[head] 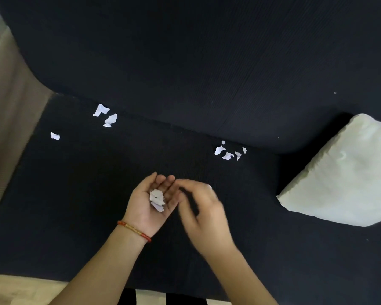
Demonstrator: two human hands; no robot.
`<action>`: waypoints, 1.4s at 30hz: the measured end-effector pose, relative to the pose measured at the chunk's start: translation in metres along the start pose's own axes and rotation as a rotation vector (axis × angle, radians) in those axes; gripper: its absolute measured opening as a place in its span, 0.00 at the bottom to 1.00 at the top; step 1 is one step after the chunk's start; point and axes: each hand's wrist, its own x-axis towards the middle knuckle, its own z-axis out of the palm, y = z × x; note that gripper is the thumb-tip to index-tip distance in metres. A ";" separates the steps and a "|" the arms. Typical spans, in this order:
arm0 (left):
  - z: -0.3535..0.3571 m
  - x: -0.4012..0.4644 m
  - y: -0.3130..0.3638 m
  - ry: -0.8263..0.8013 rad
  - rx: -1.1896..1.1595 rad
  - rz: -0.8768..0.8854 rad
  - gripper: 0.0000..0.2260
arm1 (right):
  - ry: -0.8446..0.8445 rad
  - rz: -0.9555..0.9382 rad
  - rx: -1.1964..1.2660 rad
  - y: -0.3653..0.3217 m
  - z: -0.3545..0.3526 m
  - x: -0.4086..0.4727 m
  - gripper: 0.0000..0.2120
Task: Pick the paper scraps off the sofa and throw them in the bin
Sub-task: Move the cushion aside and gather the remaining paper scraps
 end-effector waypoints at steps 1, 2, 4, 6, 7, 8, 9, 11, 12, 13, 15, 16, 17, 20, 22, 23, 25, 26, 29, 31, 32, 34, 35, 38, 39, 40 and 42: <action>0.005 0.001 0.002 0.004 0.005 0.018 0.15 | 0.073 0.052 0.010 0.009 -0.005 0.007 0.12; 0.009 0.001 0.004 0.008 0.006 0.035 0.16 | 0.129 0.116 0.014 0.021 -0.009 0.014 0.11; 0.013 0.001 0.008 0.007 -0.006 0.047 0.16 | 0.195 0.267 0.045 0.049 -0.013 0.027 0.10; 0.014 0.000 0.010 -0.013 -0.029 0.038 0.14 | 0.210 0.406 0.046 0.077 -0.014 0.036 0.10; 0.013 -0.001 0.010 -0.021 -0.034 0.030 0.13 | 0.192 0.459 0.015 0.090 -0.013 0.039 0.09; 0.012 -0.001 0.010 -0.027 -0.034 0.022 0.13 | 0.157 0.503 -0.036 0.102 -0.013 0.040 0.09; 0.011 -0.002 0.010 -0.027 -0.027 0.019 0.13 | 0.107 0.539 -0.090 0.110 -0.012 0.040 0.11; 0.008 -0.002 0.008 -0.008 -0.004 0.018 0.14 | 0.000 0.580 -0.160 0.123 -0.009 0.036 0.16; 0.007 -0.002 0.007 0.011 0.010 0.018 0.15 | -0.049 0.587 -0.183 0.126 -0.008 0.034 0.18; 0.005 -0.002 0.006 0.031 0.035 0.022 0.16 | -0.085 0.591 -0.199 0.129 -0.007 0.032 0.19; 0.004 -0.002 0.003 0.073 0.089 0.045 0.17 | -0.115 0.596 -0.218 0.132 -0.004 0.028 0.17; 0.004 -0.001 0.000 0.091 0.094 0.051 0.17 | -0.114 0.596 -0.227 0.133 -0.004 0.026 0.16; 0.005 0.000 -0.003 0.108 0.078 0.046 0.17 | -0.113 0.594 -0.239 0.134 -0.002 0.026 0.14; 0.005 0.006 -0.012 0.152 -0.011 -0.015 0.16 | -0.146 0.604 -0.240 0.135 0.000 0.027 0.07; 0.005 0.010 -0.016 0.164 -0.015 -0.047 0.16 | -0.178 0.626 -0.184 0.131 -0.001 0.029 0.04; 0.005 0.012 -0.018 0.167 -0.003 -0.054 0.17 | -0.183 0.623 -0.151 0.127 -0.002 0.030 0.04; 0.006 0.016 -0.023 0.177 0.029 -0.039 0.17 | -0.144 0.590 -0.081 0.116 -0.005 0.031 0.05; 0.007 0.019 -0.026 0.189 0.042 -0.014 0.17 | -0.110 0.571 -0.036 0.108 -0.006 0.031 0.04; 0.016 0.026 -0.036 0.250 0.089 0.077 0.13 | -0.022 0.492 0.116 0.079 -0.008 0.027 0.03; 0.024 0.030 -0.043 0.286 0.090 0.119 0.13 | 0.003 0.387 0.135 0.065 -0.007 0.022 0.04; 0.029 0.032 -0.046 0.289 0.081 0.129 0.13 | 0.004 0.326 0.118 0.061 -0.008 0.018 0.04; 0.037 0.033 -0.051 0.266 0.062 0.141 0.12 | -0.025 0.212 0.038 0.053 -0.005 0.012 0.05; 0.040 0.034 -0.054 0.248 0.064 0.141 0.13 | -0.037 0.169 -0.013 0.051 -0.005 0.009 0.06; 0.050 0.035 -0.062 0.195 0.093 0.128 0.17 | -0.011 0.081 -0.106 0.047 -0.006 0.004 0.09; 0.053 0.036 -0.064 0.180 0.094 0.121 0.17 | 0.008 0.059 -0.114 0.047 -0.009 0.004 0.10; 0.056 0.037 -0.066 0.165 0.094 0.109 0.17 | 0.025 0.043 -0.112 0.047 -0.012 0.004 0.11; 0.060 0.038 -0.068 0.127 0.093 0.067 0.17 | 0.025 0.031 -0.079 0.050 -0.020 0.006 0.12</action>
